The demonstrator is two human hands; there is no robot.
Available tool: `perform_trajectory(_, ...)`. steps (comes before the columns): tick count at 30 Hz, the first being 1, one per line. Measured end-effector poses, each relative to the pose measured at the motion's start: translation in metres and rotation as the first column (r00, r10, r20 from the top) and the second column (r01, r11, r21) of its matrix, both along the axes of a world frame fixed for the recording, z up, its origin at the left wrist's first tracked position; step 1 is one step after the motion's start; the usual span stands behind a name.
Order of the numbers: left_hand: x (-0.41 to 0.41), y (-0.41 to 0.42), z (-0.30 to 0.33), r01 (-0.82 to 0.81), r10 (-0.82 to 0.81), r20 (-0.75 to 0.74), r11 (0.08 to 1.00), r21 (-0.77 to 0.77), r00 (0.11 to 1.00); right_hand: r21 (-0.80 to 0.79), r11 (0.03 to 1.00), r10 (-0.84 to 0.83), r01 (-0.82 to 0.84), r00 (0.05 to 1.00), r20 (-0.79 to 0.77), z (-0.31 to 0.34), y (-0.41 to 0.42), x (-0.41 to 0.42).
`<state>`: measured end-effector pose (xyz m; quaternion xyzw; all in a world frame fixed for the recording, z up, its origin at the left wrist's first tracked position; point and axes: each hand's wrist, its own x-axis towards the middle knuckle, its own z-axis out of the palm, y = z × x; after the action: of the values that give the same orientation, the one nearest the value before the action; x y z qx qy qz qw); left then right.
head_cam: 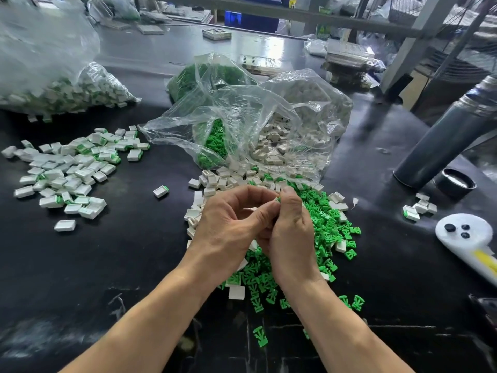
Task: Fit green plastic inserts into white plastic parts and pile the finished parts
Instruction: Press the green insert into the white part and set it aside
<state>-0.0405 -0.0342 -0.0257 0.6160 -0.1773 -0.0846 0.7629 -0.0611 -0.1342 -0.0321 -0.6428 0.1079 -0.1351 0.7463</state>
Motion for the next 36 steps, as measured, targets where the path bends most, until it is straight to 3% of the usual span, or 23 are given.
perform_trajectory(27,0.004,-0.003,0.002,-0.022,0.022,0.018,1.000,-0.001,1.000,0.058,0.998,0.029,-0.030,0.999,0.016,0.007,-0.003,0.002)
perform_trajectory(31,0.007,0.003,0.003,-0.045,0.044,0.037,0.999,0.016,0.998,-0.099,0.993,0.079,-0.071,0.993,0.083,0.006,-0.009,0.000)
perform_trajectory(36,0.010,0.012,0.006,-0.178,0.171,0.076,0.980,0.090,0.982,-0.283,0.955,-0.028,0.083,0.981,0.193,0.010,-0.030,-0.001)
